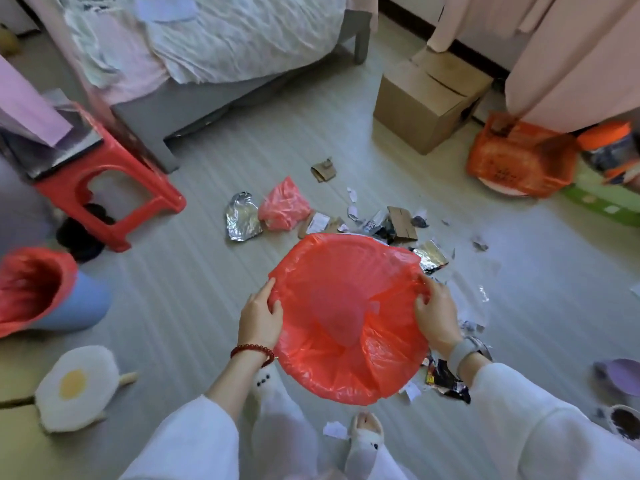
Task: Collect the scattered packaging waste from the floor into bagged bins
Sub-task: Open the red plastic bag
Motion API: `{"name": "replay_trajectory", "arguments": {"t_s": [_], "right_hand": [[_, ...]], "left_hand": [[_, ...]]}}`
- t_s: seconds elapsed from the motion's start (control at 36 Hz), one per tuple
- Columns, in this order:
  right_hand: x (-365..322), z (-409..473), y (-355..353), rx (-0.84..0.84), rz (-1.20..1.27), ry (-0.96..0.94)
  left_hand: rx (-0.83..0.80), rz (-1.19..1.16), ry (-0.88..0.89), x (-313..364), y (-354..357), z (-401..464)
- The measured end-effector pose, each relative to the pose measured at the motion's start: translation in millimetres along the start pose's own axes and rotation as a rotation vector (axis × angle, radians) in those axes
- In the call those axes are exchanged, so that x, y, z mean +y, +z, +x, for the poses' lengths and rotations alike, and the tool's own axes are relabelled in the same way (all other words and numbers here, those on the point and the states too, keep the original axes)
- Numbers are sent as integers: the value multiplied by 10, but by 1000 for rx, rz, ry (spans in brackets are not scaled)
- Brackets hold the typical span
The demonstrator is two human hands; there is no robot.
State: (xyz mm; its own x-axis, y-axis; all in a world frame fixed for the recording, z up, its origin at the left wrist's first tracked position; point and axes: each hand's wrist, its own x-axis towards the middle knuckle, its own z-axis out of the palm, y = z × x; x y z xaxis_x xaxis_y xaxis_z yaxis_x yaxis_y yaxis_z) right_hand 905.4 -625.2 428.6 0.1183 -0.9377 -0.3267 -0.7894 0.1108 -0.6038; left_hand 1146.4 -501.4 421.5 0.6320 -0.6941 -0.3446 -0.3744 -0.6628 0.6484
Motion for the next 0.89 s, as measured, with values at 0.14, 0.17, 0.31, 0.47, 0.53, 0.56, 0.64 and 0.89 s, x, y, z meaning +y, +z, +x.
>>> {"name": "replay_trajectory", "arguments": {"t_s": [0.14, 0.17, 0.31, 0.47, 0.53, 0.56, 0.64, 0.89], "right_hand": [[-541, 721, 663, 25, 1, 48], [-637, 869, 847, 24, 0, 60], [-1009, 1724, 2034, -49, 17, 86], [-1197, 2674, 3555, -143, 22, 37], [-1191, 2949, 4034, -153, 25, 10], [-1182, 3082, 4261, -165, 18, -6], [-1140, 3396, 4846, -216, 5, -70], [-710, 3914, 5458, -249, -57, -138]], "left_hand": [[-24, 36, 5, -197, -158, 1220], [-25, 46, -2, -271, -187, 1478], [-2, 120, -41, -875, -246, 2767], [111, 205, -192, -1813, 69, 3954], [118, 229, -226, -2198, 252, 4313], [124, 239, -247, -2379, 338, 4479], [172, 263, -311, -2829, 527, 4861], [124, 193, -298, -3207, 1035, 5293]]}}
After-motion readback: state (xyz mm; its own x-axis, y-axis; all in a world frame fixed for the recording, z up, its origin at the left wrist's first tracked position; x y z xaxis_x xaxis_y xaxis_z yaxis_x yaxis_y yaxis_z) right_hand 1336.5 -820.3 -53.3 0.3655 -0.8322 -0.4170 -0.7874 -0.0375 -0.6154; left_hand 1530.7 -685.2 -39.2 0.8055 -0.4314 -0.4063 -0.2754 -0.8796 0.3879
